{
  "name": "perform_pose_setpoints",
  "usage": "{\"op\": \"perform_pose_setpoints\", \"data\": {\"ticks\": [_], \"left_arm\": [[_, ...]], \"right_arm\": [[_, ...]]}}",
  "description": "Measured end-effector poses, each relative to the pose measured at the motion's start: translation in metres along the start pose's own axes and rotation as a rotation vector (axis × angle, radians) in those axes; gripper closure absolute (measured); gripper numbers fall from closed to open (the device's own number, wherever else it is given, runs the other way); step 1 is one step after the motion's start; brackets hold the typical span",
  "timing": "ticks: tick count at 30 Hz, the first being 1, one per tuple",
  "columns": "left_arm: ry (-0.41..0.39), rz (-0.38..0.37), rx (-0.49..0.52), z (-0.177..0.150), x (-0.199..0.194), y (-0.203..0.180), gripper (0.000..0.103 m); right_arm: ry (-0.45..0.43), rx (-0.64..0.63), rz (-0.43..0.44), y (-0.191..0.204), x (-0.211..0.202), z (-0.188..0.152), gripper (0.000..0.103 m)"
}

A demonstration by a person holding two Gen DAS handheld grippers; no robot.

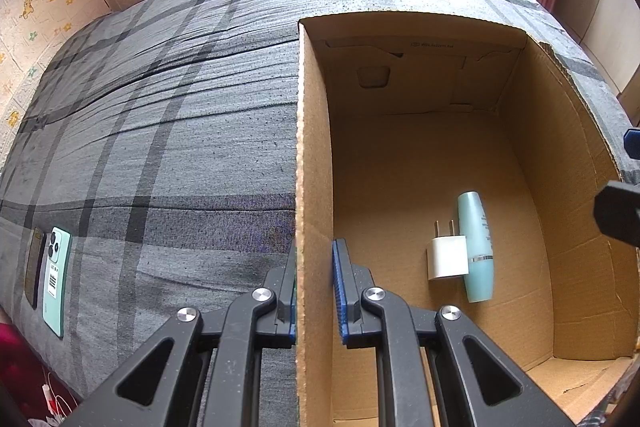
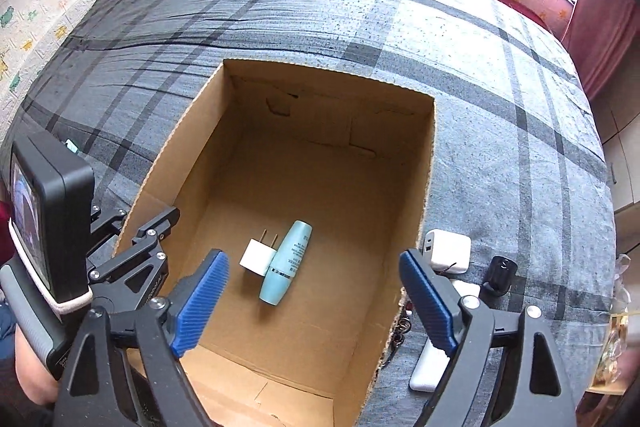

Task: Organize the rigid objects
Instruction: 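Move the right gripper back toward the black cap and remote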

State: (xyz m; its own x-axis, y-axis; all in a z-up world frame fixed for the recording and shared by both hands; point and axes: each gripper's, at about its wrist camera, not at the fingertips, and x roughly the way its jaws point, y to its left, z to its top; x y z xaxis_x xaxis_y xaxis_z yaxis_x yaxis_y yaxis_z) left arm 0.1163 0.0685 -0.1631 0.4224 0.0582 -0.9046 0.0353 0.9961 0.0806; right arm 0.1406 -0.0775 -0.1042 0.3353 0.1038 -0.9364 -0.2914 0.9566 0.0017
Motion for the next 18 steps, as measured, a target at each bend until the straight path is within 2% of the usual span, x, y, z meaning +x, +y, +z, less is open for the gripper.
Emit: {"op": "perform_pose_setpoints", "data": {"ticks": [3, 11, 18], "left_arm": [[-0.001, 0.001, 0.000, -0.001, 0.000, 0.000, 0.088], [0.001, -0.001, -0.001, 0.000, 0.000, 0.000, 0.088], [0.001, 0.001, 0.000, 0.000, 0.000, 0.000, 0.088]], "right_arm": [[-0.018, 0.014, 0.002, -0.010, -0.008, 0.001, 0.001], [-0.034, 0.074, -0.040, -0.053, -0.017, 0.000, 0.001], [-0.026, 0.150, -0.094, -0.106, -0.015, -0.006, 0.001]]}}
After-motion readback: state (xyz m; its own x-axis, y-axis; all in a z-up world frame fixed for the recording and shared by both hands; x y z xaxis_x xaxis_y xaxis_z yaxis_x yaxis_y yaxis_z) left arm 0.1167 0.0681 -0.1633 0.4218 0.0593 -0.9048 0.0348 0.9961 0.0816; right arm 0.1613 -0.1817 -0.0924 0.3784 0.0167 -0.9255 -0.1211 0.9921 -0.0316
